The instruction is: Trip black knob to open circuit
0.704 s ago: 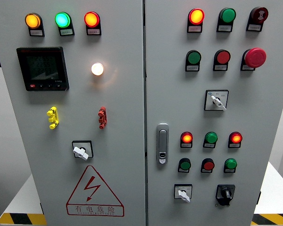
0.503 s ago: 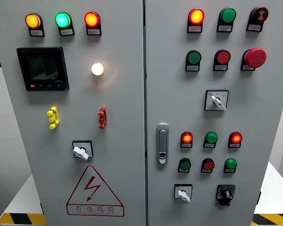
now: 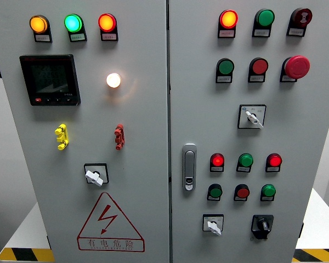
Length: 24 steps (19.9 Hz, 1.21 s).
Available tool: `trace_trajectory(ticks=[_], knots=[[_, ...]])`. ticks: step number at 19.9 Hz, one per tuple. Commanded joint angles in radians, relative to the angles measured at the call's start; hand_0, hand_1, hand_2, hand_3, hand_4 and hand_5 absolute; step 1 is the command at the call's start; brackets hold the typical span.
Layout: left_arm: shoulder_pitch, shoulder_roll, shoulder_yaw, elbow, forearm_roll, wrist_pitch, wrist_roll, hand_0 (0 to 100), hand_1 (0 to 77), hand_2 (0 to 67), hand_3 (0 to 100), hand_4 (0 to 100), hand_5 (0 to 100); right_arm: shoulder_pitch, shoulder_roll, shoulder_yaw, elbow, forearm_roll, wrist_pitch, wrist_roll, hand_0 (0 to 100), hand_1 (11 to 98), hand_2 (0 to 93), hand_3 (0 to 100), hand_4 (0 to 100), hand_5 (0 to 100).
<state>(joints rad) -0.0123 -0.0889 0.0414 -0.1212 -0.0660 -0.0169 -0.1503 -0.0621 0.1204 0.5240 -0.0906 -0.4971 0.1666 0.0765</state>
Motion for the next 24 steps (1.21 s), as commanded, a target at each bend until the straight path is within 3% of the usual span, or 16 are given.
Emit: trace_trajectory(ticks=[1,2,4,7,10,14,16,17,20,24], knots=[[0.0,0.0,0.0,0.0,0.0,0.0,0.0,0,3.0,13.0,21,7,1,0.001,0.0008,0.242,-0.006,-0.231,0.031,-0.03,97,33.7,2.1,3,0,13],[0.0,0.0,0.0,0.0,0.0,0.0,0.0,0,3.0,13.0,21,7,1,0.002,0.0008,0.38,-0.017,-0.356,0.072,-0.049,96,33.7,2.1,3,0,13],[0.0,0.0,0.0,0.0,0.0,0.0,0.0,0,3.0,13.0,21,7,1,0.017,0.0008,0.545,-0.046,-0.522,0.123,-0.06,96,33.7,2.1,3,0,13],[0.0,0.0,0.0,0.0,0.0,0.0,0.0,0,2.9,13.0,21,7,1,0.08,0.0008,0.635,-0.119,-0.541,0.137,-0.054,96,33.7,2.0,2,0,13],[0.0,-0.002,0.0,0.0,0.0,0.0,0.0,0,2.9,13.0,21,7,1,0.11,0.0023,0.679,-0.17,-0.564,0.177,-0.05,96,33.8,1.9,2,0,12],[0.0,0.0,0.0,0.0,0.0,0.0,0.0,0,2.9,13.0,21,7,1,0.126,0.0023,0.767,-0.178,-0.598,0.182,-0.047,95,33.8,1.8,2,0,12],[0.0,-0.002,0.0,0.0,0.0,0.0,0.0,0,3.0,13.0,21,7,1,0.126,0.0038,0.821,-0.163,-0.704,0.182,-0.047,95,33.8,1.7,2,0,12],[0.0,0.0,0.0,0.0,0.0,0.0,0.0,0,3.0,13.0,21,7,1,0.126,0.0038,0.911,-0.14,-0.774,0.186,-0.047,95,33.8,1.7,2,0,12],[0.0,0.0,0.0,0.0,0.0,0.0,0.0,0,3.0,13.0,21,7,1,0.126,0.0054,1.088,-0.075,-1.001,0.235,-0.047,95,33.9,1.6,2,0,12],[0.0,0.0,0.0,0.0,0.0,0.0,0.0,0,3.0,13.0,21,7,1,0.125,0.0069,1.199,0.101,-1.08,0.251,-0.046,95,33.4,1.2,2,0,12]])
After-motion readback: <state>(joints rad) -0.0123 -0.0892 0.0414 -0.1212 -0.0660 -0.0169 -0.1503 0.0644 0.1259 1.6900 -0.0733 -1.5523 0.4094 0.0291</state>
